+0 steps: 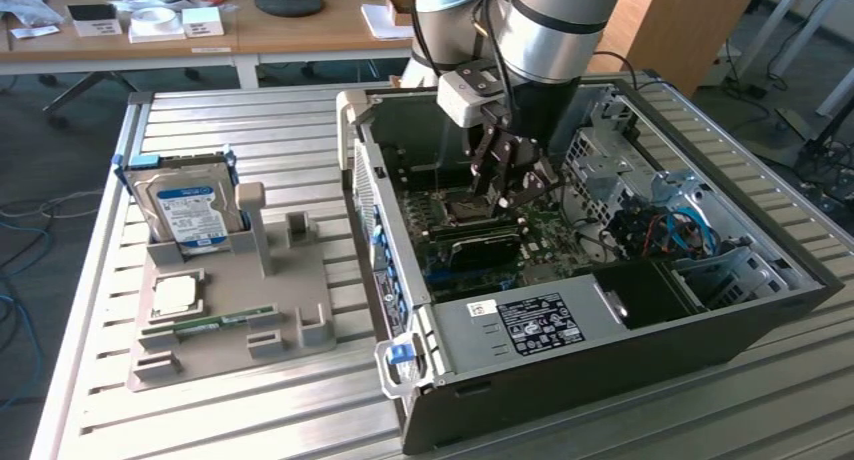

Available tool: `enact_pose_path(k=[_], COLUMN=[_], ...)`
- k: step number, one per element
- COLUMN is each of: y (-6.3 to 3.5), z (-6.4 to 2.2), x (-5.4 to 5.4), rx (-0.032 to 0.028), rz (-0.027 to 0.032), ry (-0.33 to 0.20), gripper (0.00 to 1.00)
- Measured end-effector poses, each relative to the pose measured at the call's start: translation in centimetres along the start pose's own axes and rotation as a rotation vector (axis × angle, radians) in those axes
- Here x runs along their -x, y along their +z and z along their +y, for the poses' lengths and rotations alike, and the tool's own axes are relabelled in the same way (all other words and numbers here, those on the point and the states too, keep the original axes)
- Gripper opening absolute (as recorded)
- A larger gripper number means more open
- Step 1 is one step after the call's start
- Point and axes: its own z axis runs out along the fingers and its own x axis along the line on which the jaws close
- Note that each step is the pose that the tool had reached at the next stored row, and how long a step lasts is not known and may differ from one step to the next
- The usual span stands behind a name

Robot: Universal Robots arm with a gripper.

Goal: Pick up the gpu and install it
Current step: 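Insert the gpu into the slot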

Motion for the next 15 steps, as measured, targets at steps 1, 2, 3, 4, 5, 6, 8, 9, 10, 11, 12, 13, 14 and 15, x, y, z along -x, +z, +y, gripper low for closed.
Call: enact_pose_path(k=[1, 2, 3, 4, 5, 6, 8, 9, 10, 11, 12, 13, 14, 15], y=[0.00, 0.00, 0.00, 0.00, -0.01, 0.00, 0.00, 0.00, 0.00, 0.00, 0.00, 0.00, 0.00, 0.00], z=[0.00, 0.00, 0.00, 0.00, 0.00, 0.00, 0.00, 0.00, 0.00, 0.00, 0.00, 0.00, 0.00, -0.01], x=[0.00, 0.00, 0.00, 0.00, 0.00, 0.00, 0.00, 0.00, 0.00, 0.00, 0.00, 0.00, 0.00, 0.00], rx=[-0.0001, 0.0000, 0.0000, 0.0000, 0.0000, 0.0000, 0.0000, 0.0000, 0.0000, 0.0000, 0.0000, 0.0000, -0.0001, -0.0007], rz=[0.0000, 0.0000, 0.0000, 0.0000, 0.0000, 0.0000, 0.0000, 0.0000, 0.0000, 0.0000, 0.0000, 0.0000, 0.0000, 0.0000], ry=[0.000, 0.000, 0.000, 0.000, 0.000, 0.000, 0.000, 0.000, 0.000, 0.000, 0.000, 0.000, 0.002, 0.008], gripper=[0.40, 0.40, 0.40, 0.40, 0.40, 0.40, 0.40, 0.40, 0.40, 0.40, 0.40, 0.40, 0.40, 0.40])
